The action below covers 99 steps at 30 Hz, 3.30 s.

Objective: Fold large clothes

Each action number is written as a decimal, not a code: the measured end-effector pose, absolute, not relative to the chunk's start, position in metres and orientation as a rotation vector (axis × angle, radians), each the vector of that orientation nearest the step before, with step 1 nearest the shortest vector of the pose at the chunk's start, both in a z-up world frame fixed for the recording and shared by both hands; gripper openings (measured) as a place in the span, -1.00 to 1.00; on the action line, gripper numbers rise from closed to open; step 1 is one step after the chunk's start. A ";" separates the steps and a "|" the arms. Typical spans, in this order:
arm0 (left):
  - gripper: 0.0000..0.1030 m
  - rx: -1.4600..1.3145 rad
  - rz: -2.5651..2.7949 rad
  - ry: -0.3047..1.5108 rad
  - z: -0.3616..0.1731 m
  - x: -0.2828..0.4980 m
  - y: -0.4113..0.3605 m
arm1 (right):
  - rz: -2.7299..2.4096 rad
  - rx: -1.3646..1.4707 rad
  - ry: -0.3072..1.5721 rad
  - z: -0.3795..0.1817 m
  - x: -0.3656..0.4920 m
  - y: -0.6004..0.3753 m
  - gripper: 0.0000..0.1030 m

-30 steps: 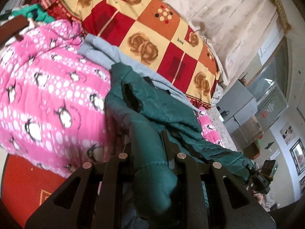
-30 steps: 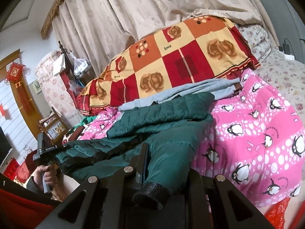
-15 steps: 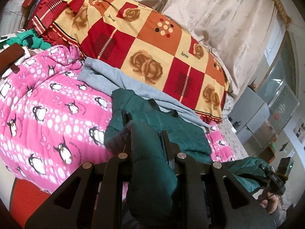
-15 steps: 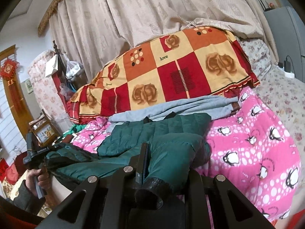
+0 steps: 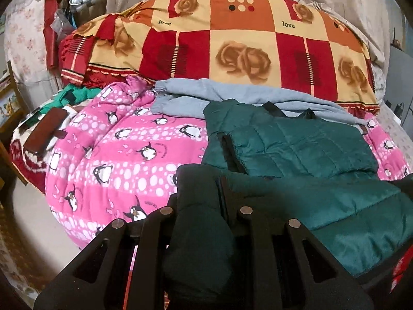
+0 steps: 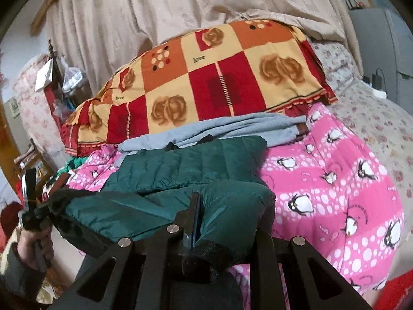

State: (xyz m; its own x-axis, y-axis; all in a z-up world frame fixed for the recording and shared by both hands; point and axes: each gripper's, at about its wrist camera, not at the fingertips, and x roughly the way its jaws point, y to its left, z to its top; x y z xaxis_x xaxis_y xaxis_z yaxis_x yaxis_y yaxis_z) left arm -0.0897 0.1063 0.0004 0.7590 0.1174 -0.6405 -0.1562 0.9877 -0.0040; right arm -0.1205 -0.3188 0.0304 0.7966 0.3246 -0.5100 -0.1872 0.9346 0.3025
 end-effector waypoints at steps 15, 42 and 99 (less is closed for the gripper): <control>-0.67 -0.087 0.133 0.706 0.004 -0.099 0.109 | 0.275 0.278 0.601 0.025 -0.136 -0.323 -0.72; -0.68 -0.261 -0.029 0.508 0.066 -0.108 0.126 | 0.298 0.215 0.438 0.052 -0.139 -0.324 -0.72; 0.70 -0.291 -0.012 0.787 0.023 0.177 0.147 | 0.179 0.540 0.827 0.007 0.169 -0.355 0.46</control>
State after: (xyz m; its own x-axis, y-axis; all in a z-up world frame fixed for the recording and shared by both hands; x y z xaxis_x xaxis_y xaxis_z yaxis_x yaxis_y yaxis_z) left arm 0.1766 0.1467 0.0229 0.7081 -0.1190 -0.6960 -0.0969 0.9600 -0.2627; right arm 0.1693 -0.3546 0.0074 0.6711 0.3557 -0.6505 0.0546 0.8513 0.5219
